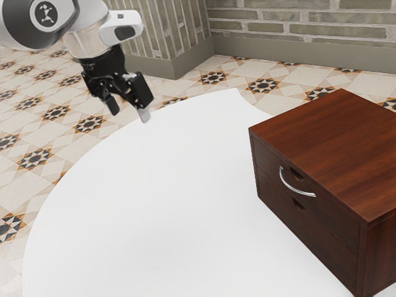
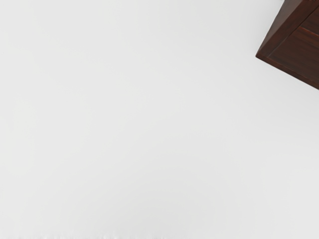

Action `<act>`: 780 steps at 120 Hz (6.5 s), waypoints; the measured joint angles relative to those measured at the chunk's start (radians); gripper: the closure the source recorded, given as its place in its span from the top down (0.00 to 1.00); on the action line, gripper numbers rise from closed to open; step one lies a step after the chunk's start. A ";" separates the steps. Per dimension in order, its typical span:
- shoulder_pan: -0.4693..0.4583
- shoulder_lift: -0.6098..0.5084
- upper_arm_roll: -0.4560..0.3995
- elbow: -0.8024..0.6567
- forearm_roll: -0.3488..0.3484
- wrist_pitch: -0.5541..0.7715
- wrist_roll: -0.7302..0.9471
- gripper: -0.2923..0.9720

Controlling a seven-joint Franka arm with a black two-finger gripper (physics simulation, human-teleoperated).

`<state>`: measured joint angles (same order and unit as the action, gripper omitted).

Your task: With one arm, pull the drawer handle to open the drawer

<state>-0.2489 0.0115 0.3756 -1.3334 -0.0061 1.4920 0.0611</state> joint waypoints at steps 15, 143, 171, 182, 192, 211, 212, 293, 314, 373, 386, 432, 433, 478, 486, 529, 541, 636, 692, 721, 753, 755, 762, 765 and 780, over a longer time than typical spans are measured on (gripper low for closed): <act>0.060 0.000 0.002 0.000 -0.001 -0.003 0.008 0.75; 0.020 -0.276 -0.267 -0.451 -0.078 0.196 -1.053 0.75; 0.000 -0.287 -0.289 -0.576 -0.128 0.429 -1.199 0.75; -0.017 -0.290 -0.290 -0.608 -0.138 0.512 -1.242 0.75; -0.035 -0.290 -0.290 -0.644 -0.143 0.583 -1.275 0.75; -0.051 -0.251 -0.291 -0.665 -0.146 0.691 -1.327 0.74; -0.052 -0.248 -0.291 -0.665 -0.146 0.696 -1.329 0.74; -0.054 -0.099 -0.338 -0.638 -0.144 0.902 -1.443 0.74; -0.058 -0.078 -0.343 -0.636 -0.145 0.928 -1.458 0.74; -0.057 -0.051 -0.349 -0.624 -0.144 0.961 -1.471 0.74; -0.059 -0.043 -0.349 -0.625 -0.144 0.967 -1.469 0.74; -0.056 -0.023 -0.355 -0.627 -0.146 0.975 -1.465 0.74; -0.056 -0.022 -0.356 -0.627 -0.146 0.975 -1.465 0.74; -0.051 -0.024 -0.360 -0.632 -0.148 0.976 -1.465 0.65; -0.050 -0.029 -0.359 -0.635 -0.148 0.975 -1.465 0.61; -0.044 -0.056 -0.359 -0.648 -0.148 0.967 -1.467 0.26; -0.044 -0.060 -0.359 -0.649 -0.148 0.965 -1.467 0.21; -0.050 -0.246 -0.351 -0.827 -0.146 0.957 -1.473 0.15; -0.040 -0.363 -0.351 -0.944 -0.148 0.960 -1.476 0.15; -0.042 -0.436 -0.350 -1.009 -0.150 0.961 -1.479 0.15; -0.044 -0.476 -0.343 -1.047 -0.153 0.962 -1.482 0.15; -0.044 -0.478 -0.342 -1.048 -0.153 0.962 -1.482 0.15; -0.049 -0.483 -0.335 -1.051 -0.151 0.962 -1.483 0.14; -0.051 -0.486 -0.332 -1.052 -0.151 0.961 -1.483 0.15; -0.054 -0.497 -0.327 -1.063 -0.148 0.960 -1.484 0.15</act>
<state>-0.3034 -0.4856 0.0482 -2.3968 -0.1544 2.4518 -1.4230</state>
